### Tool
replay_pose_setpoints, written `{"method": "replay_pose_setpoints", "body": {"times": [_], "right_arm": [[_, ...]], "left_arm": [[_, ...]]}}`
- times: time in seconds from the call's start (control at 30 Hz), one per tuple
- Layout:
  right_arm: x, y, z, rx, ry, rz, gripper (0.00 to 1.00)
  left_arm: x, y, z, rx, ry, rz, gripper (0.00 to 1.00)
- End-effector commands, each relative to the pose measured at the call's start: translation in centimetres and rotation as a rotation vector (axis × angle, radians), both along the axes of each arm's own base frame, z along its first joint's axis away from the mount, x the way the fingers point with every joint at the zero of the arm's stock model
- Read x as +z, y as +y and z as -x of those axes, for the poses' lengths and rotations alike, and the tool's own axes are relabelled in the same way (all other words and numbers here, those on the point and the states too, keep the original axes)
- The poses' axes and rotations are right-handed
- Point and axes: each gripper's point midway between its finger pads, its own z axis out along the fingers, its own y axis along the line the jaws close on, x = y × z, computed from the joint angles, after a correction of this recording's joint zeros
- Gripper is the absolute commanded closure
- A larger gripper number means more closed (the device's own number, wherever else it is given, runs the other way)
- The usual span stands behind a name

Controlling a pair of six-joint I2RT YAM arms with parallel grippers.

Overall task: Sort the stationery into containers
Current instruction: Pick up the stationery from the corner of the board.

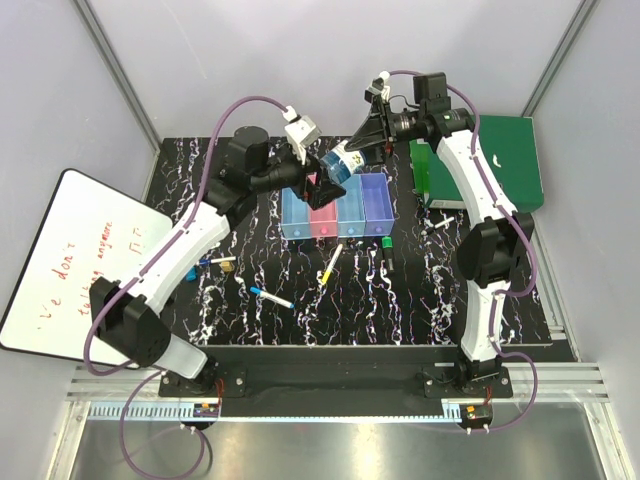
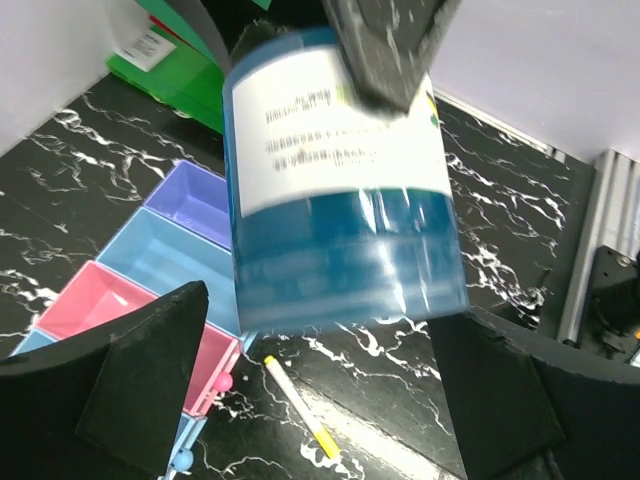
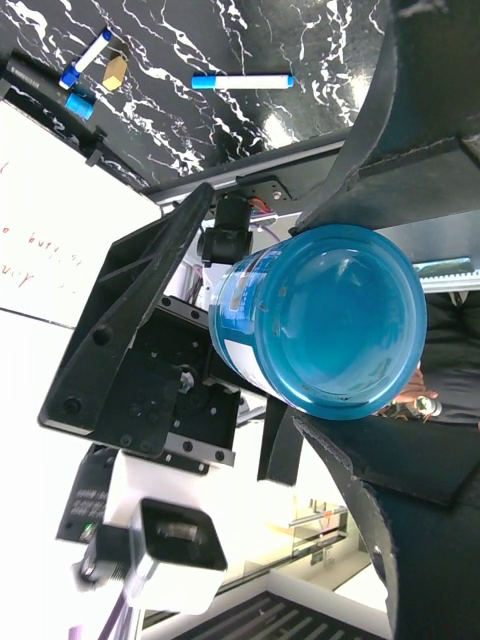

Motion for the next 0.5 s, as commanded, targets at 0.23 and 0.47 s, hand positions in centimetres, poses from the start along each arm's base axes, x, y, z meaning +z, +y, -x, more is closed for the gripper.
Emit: {"method": "replay_pose_setpoints", "body": {"times": [0.23,0.47], "right_arm": [[3.5,-0.8,1.9,0.137,0.010,-0.090,1.00],[3.5,-0.6,1.5,0.130,-0.008,-0.088,1.00]], "left_arm": [[4.7,-0.1,-0.8,0.083,-0.230,0.142,0.03],[7.2,-1.4,-1.1,0.064,-0.324,0.204,0.10]]}}
